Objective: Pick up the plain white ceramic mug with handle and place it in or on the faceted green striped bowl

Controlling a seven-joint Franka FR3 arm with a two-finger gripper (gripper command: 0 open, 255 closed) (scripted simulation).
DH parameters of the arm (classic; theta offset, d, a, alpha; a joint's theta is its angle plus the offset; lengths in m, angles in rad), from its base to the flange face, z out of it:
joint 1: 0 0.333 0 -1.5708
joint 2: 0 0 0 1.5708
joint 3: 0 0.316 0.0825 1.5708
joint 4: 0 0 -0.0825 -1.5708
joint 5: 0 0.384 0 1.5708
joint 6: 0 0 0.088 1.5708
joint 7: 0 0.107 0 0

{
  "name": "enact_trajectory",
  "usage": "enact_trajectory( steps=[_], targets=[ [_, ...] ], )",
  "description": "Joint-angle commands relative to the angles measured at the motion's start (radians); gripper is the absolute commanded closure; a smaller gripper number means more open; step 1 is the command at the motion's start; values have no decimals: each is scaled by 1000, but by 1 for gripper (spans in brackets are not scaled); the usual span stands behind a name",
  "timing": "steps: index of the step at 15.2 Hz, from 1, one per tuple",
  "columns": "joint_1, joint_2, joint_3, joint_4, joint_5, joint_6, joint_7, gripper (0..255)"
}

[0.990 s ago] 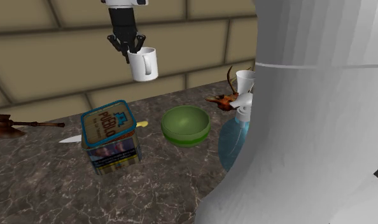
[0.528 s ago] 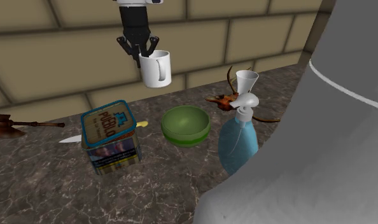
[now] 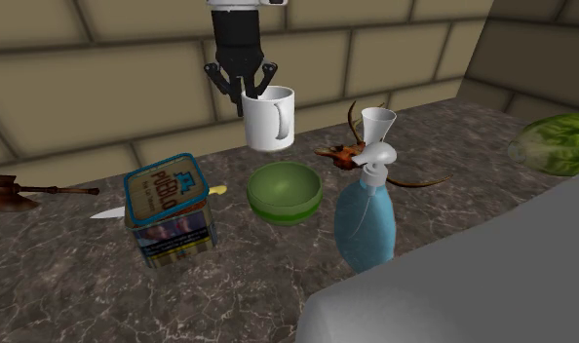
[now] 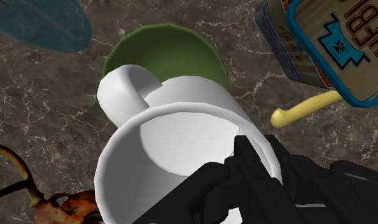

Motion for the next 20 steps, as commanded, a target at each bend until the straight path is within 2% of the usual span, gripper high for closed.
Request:
enact_trajectory(
  steps=[1,3,20],
  targets=[
    [2,-93,-22,-69,12,-24,-28,255],
    [4,-166,-42,-124,16,-44,-50,255],
    [11,-132,-19,-334,32,200,-55,255]
  ],
)
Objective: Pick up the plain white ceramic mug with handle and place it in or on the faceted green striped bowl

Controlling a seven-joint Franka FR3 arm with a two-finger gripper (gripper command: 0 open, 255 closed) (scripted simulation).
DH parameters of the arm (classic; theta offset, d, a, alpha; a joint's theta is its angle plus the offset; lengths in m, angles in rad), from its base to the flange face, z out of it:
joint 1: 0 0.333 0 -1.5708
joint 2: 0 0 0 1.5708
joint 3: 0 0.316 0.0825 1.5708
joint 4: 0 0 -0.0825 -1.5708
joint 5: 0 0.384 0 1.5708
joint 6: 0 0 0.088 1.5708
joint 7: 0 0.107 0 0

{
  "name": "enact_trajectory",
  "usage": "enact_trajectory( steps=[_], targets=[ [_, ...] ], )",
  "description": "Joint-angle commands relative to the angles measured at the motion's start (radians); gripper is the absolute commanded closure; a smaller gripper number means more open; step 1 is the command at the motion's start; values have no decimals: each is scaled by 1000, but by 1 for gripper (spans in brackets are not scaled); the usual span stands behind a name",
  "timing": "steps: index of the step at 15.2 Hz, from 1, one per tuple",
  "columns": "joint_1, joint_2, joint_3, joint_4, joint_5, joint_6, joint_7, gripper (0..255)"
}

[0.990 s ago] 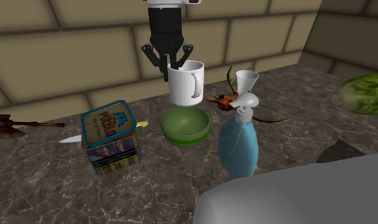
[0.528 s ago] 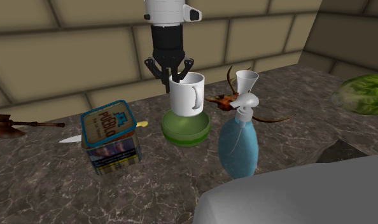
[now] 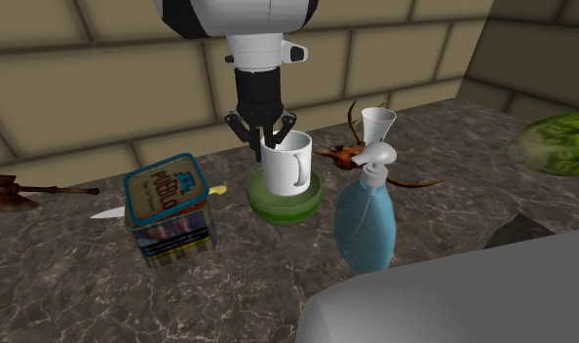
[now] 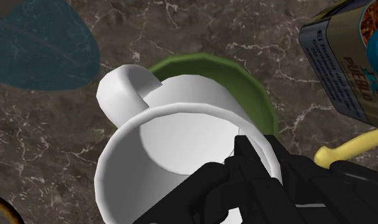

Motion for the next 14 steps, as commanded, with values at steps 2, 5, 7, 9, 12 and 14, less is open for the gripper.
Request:
enact_trajectory(
  steps=[2,5,7,9,12,14],
  targets=[
    [-1,8,1,-15,0,23,-2,255],
    [-1,8,1,-15,0,23,-2,255],
    [-1,8,1,-15,0,23,-2,255],
    [-1,8,1,-14,0,23,-2,0],
    [-1,8,1,-14,0,23,-2,0],
    [-1,8,1,-14,0,23,-2,0]
  ],
)
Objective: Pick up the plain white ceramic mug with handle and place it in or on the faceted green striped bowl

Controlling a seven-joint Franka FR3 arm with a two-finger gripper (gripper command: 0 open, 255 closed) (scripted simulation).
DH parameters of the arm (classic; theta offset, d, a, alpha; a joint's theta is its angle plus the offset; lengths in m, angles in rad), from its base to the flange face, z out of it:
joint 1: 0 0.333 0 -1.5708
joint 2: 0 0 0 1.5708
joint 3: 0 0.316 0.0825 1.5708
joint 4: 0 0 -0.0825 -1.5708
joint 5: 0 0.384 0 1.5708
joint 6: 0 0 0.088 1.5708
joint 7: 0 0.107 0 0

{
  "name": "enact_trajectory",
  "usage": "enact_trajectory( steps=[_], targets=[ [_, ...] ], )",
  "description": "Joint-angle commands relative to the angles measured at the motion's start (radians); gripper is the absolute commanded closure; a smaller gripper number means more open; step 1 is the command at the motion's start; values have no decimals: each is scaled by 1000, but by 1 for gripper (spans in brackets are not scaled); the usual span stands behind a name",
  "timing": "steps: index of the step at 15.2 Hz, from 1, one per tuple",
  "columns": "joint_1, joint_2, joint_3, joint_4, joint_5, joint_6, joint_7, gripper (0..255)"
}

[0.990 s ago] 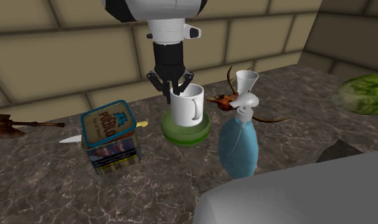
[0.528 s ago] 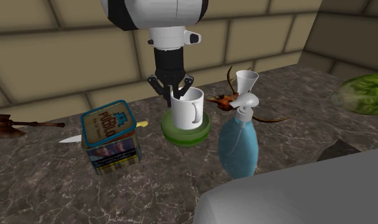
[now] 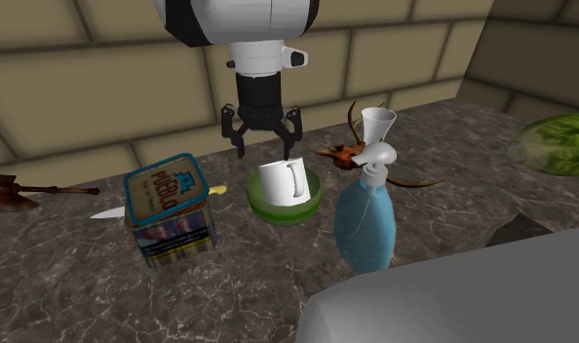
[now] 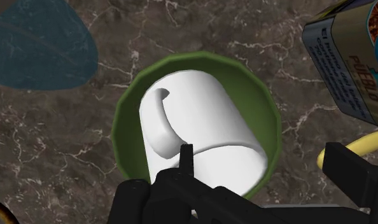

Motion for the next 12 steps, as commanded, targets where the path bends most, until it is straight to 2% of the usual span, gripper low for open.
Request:
enact_trajectory(
  steps=[1,4,12],
  targets=[
    [-1,-7,-4,28,-3,-36,0,0],
    [-5,-19,-14,113,-10,-132,1,0],
    [-5,-19,-14,113,-10,-132,1,0]
  ],
)
